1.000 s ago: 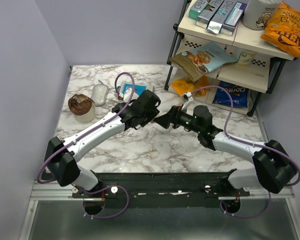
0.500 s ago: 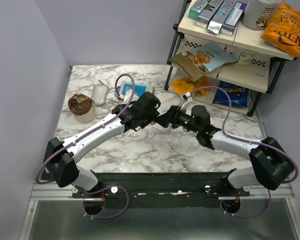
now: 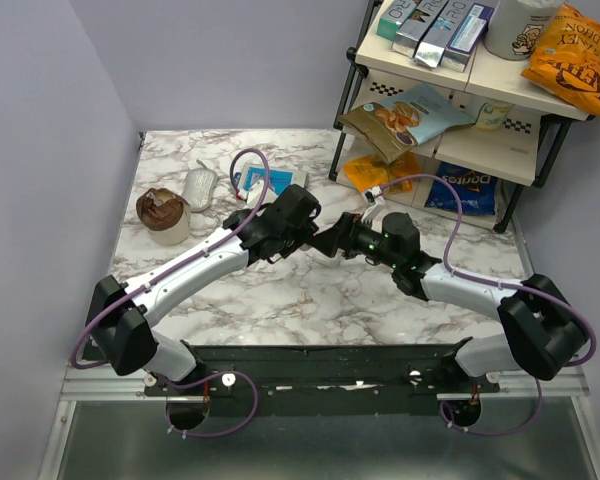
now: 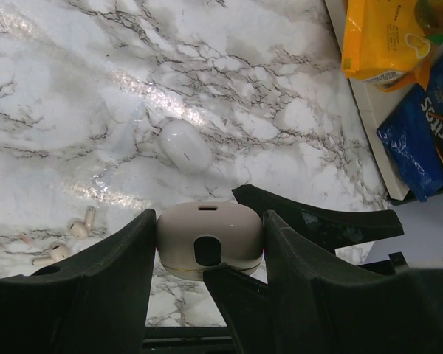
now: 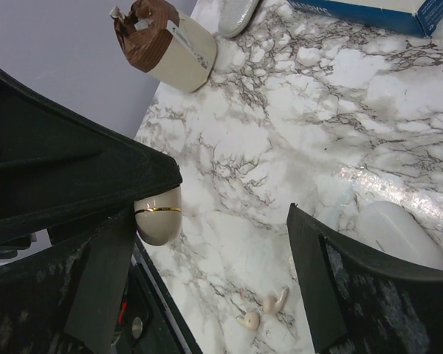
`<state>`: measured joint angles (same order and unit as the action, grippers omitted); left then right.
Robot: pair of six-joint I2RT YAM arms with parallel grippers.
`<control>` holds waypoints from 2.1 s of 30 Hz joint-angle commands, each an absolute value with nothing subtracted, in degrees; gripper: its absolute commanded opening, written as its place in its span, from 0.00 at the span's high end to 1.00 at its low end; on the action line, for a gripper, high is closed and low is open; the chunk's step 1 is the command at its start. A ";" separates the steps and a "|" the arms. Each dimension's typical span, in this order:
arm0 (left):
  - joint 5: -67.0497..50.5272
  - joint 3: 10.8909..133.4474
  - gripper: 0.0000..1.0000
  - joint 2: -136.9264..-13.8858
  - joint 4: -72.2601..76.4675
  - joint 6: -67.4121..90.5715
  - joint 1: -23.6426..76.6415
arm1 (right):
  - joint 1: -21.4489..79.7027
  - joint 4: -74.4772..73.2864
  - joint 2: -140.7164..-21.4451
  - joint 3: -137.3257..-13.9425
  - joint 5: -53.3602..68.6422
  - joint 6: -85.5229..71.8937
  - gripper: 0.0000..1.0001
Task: Insert the wireless bluetooth earbuds into the charging case
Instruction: Open the charging case.
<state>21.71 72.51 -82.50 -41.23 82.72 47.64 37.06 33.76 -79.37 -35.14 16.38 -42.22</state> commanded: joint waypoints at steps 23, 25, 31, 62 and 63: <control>24.08 72.33 1.00 -79.37 -40.08 82.97 48.08 | 37.35 31.82 -75.67 -31.46 13.01 -40.34 0.10; 24.17 72.33 1.00 -79.19 -40.08 82.97 48.08 | 37.35 31.47 -75.50 -31.46 12.75 -40.25 0.10; 24.26 72.42 1.00 -78.66 -40.08 82.79 48.08 | 37.35 30.67 -75.85 -31.29 11.69 -40.60 0.10; 19.95 69.17 1.00 -75.23 -35.42 83.41 47.37 | 37.27 48.96 -74.71 -29.53 23.38 -40.08 0.22; 19.95 69.17 1.00 -75.23 -35.42 83.41 47.37 | 37.27 48.17 -75.06 -29.88 22.94 -40.08 0.23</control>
